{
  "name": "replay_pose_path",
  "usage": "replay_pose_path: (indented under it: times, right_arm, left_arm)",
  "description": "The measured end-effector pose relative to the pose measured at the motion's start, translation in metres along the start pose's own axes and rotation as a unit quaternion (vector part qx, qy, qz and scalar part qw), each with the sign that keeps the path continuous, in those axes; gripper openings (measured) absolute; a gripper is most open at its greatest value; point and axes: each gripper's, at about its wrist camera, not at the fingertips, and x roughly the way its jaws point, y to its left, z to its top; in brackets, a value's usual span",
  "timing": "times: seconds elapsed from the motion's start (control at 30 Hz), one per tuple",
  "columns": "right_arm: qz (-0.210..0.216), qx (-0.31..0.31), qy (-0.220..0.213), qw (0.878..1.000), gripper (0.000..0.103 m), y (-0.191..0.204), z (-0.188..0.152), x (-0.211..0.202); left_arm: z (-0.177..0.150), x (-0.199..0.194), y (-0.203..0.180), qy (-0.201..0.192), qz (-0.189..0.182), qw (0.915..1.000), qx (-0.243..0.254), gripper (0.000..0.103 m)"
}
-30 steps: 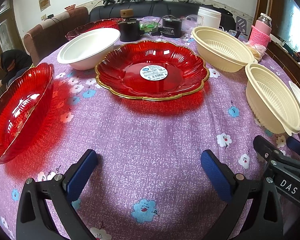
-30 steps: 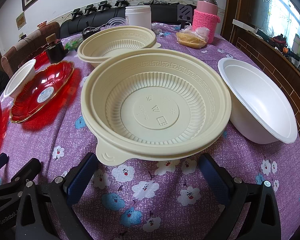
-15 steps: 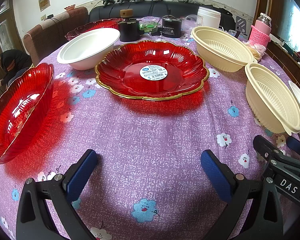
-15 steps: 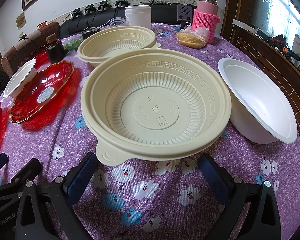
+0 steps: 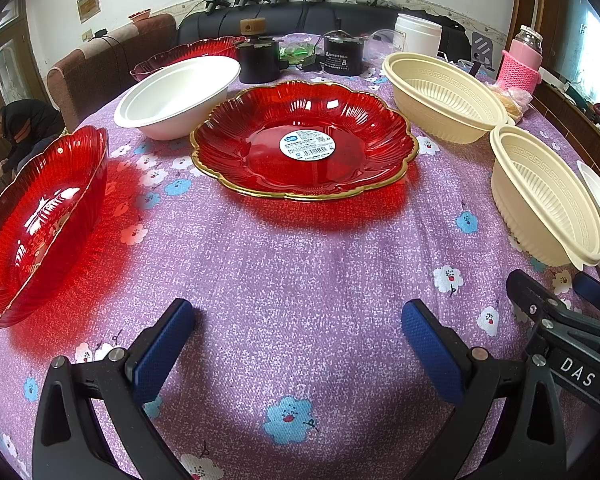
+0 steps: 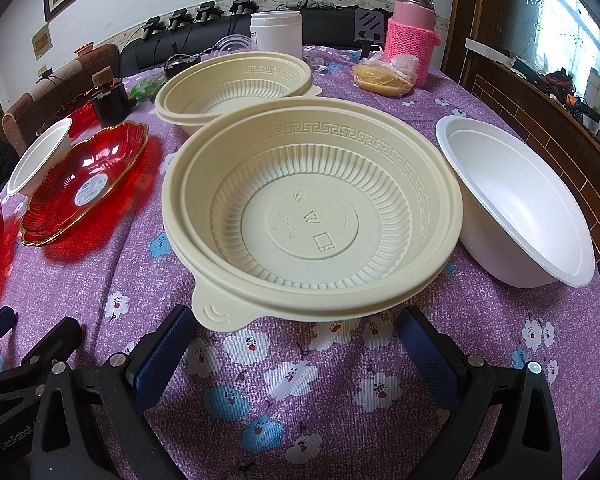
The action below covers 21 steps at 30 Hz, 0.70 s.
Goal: Organize plates and bowls
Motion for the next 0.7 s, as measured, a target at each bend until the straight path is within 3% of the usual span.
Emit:
replay_pose_path:
  times: [0.3,0.53,0.7]
  right_arm:
    - [-0.001,0.000,0.000,1.000,0.102,0.0007,-0.0006,0.0013]
    - [0.003,0.003,0.001,1.000,0.102,-0.0040,-0.0006,-0.0006]
    - [0.002,0.008,0.023,1.000,0.102,-0.0029,0.0025,0.0027]
  left_arm:
    - [-0.0035,-0.0028,0.0000,0.005,-0.008,0.9999,0.011,0.103]
    - [-0.0021,-0.0035,0.0007,0.032,-0.017,0.9990,0.026,0.103]
    - [-0.0050,-0.0055,0.0007,0.028,-0.017,0.9990,0.029,0.103]
